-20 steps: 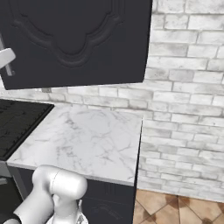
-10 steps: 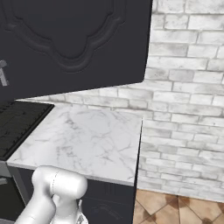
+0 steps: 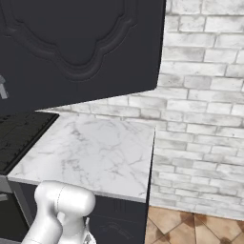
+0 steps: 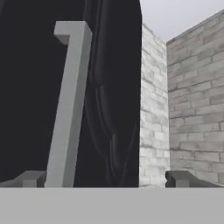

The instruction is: The dining table condiment station is running low on ketchup. Refill the condiment station by opening the cabinet and taking the ketchup from the cabinet and placing it on the dining table.

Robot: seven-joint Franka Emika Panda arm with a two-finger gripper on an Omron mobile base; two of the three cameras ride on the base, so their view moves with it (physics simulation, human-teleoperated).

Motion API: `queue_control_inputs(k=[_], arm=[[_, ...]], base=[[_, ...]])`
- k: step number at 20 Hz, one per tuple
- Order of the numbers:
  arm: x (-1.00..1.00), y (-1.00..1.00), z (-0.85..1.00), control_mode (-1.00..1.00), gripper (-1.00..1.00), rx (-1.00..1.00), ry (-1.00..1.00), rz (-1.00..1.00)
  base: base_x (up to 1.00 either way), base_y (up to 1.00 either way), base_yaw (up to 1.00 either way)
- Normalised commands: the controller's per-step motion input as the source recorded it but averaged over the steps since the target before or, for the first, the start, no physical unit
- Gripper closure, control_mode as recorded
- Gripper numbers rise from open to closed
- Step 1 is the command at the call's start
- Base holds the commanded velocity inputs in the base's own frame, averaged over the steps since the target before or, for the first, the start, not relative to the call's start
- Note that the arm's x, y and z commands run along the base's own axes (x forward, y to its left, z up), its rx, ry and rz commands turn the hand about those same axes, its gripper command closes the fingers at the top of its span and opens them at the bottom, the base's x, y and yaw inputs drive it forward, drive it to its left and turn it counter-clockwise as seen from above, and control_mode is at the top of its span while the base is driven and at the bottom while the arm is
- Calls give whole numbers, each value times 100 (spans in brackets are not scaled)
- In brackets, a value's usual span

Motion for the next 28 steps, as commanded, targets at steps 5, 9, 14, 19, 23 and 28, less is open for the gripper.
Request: queue_control_inputs(k=[5,9,14,19,23,28], arm=[[-100,70,30,-100,-100,19,-3,-35],[-100,32,77,-100,-100,5,12,-22],[-26,3,9,-100,-100,0,1,-2],[-1,52,-17,-100,-100,2,4,-2],[17,65,-58,-100,-100,0,21,-11],[41,17,-21,-100,-100,0,13,-8]], base=[[0,0,0],[0,0,0],[0,0,0],[0,0,0],[0,0,0],[0,0,0]])
